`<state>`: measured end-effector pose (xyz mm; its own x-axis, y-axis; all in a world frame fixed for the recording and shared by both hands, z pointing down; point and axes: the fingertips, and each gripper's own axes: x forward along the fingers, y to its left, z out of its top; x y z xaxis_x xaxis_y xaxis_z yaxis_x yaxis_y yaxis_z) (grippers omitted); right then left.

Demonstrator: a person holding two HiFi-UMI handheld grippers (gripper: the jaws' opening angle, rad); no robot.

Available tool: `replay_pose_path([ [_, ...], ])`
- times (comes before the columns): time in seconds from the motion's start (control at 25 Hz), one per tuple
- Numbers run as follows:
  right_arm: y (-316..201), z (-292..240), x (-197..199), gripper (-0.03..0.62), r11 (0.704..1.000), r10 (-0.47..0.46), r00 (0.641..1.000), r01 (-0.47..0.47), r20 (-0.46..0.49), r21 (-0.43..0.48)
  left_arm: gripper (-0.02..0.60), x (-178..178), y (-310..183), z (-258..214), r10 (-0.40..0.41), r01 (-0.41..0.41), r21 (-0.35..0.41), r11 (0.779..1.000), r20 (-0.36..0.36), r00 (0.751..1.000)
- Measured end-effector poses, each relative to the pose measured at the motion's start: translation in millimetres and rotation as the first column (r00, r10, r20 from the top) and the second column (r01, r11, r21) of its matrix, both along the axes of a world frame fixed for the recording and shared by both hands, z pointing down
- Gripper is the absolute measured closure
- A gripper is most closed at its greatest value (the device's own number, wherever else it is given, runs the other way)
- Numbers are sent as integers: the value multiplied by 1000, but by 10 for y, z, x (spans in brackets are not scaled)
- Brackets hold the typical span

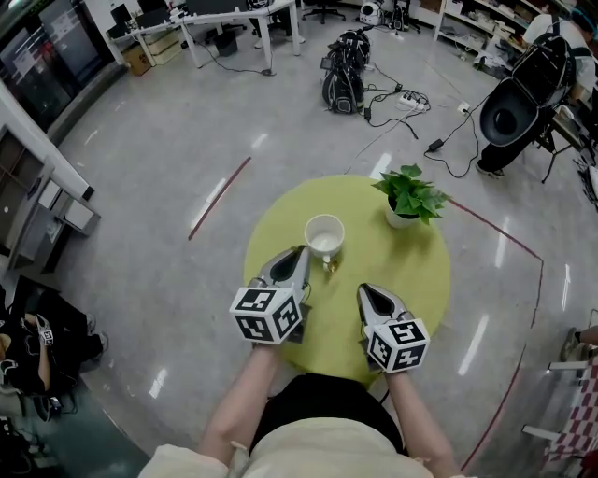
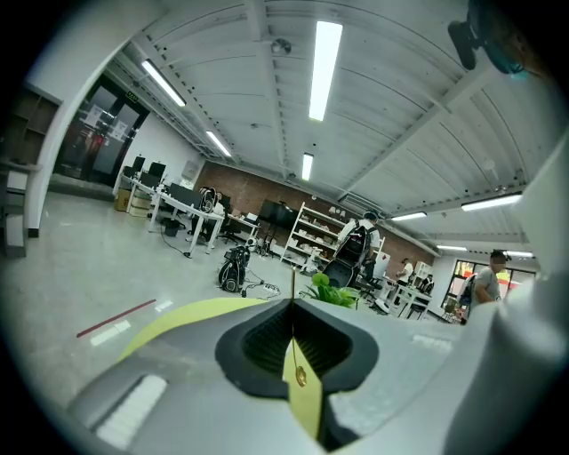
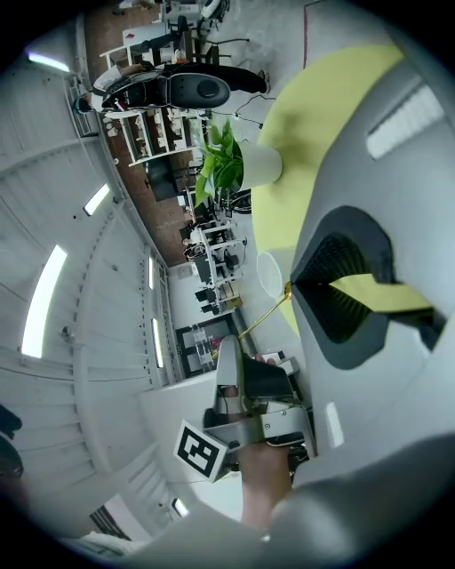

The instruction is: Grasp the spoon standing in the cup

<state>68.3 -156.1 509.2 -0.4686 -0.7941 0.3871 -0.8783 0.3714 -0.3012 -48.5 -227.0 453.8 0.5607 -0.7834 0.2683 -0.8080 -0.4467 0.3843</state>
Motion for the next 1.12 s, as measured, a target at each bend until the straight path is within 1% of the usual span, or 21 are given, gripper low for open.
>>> replay_pose_path([
  [0.4,96,-28,76,592,1000,12,1000,-12,-5,4,577,113,205,169,22,-21,-40,999,16,1000],
  [1.12,267,-12,175,592,1000,23,1000,-23,-13,3,577,276,497,403,56,-51,-81,995,56,997],
])
